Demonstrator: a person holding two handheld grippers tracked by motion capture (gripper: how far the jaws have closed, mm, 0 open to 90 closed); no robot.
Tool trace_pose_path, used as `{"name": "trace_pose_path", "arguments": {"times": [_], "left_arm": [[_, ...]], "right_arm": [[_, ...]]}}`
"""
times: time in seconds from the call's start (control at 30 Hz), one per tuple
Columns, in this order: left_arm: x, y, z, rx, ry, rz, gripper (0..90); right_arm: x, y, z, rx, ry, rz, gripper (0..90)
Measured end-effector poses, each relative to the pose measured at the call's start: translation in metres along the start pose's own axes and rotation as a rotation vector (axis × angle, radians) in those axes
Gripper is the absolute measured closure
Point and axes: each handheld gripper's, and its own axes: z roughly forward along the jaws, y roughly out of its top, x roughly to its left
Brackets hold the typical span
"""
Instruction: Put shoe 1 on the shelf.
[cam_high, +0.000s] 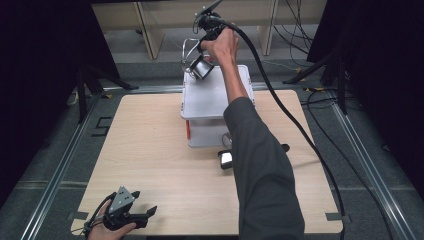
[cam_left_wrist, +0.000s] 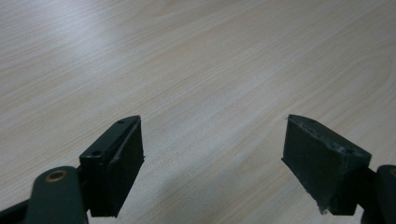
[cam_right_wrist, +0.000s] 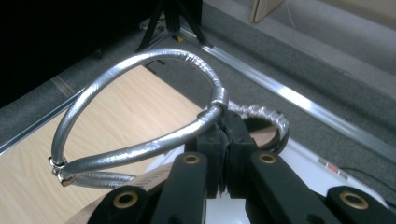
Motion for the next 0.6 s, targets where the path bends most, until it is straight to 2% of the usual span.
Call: {"name": "trace_pose_path", "arguments": {"times": [0.07,0.17,0.23,0.27,0.3,0.47,0.5,0.6], "left_arm": [[0.0,0.0,0.0,-0.003,-0.001,-0.005,20.0],[-0.001,0.001,0.0,-0.001,0.006,-0.001,20.0],[-0.001,0.001,0.0,0.003,0.008,0.003,20.0],[0.001,0.001,0.0,0.016,0.014,0.018,20.0],[0.0,0.001,0.001,0.017,0.011,0.005,20.0],[0.002,0.0,0.001,0.014,0.022,0.012,20.0],[0.0,0.0,0.001,0.006,0.013,-0.006,20.0],[0.0,0.0,0.001,0.015,0.019,0.007,20.0]], "right_arm": [[-0.001,-0.007,-0.001,0.01,0.009,-0.004,88.0],[0.0,-0.021,0.0,0.049,0.021,-0.036,87.9],[0.001,-0.027,0.001,0.063,0.028,-0.034,87.8],[0.001,-0.038,0.002,0.09,0.044,-0.06,87.7],[0.001,-0.041,0.002,0.095,0.045,-0.065,87.6],[0.002,-0.054,0.001,0.119,0.055,-0.074,86.6],[0.006,-0.06,0.001,0.136,0.058,-0.076,85.9],[0.01,-0.067,0.003,0.155,0.071,-0.092,85.3]]}}
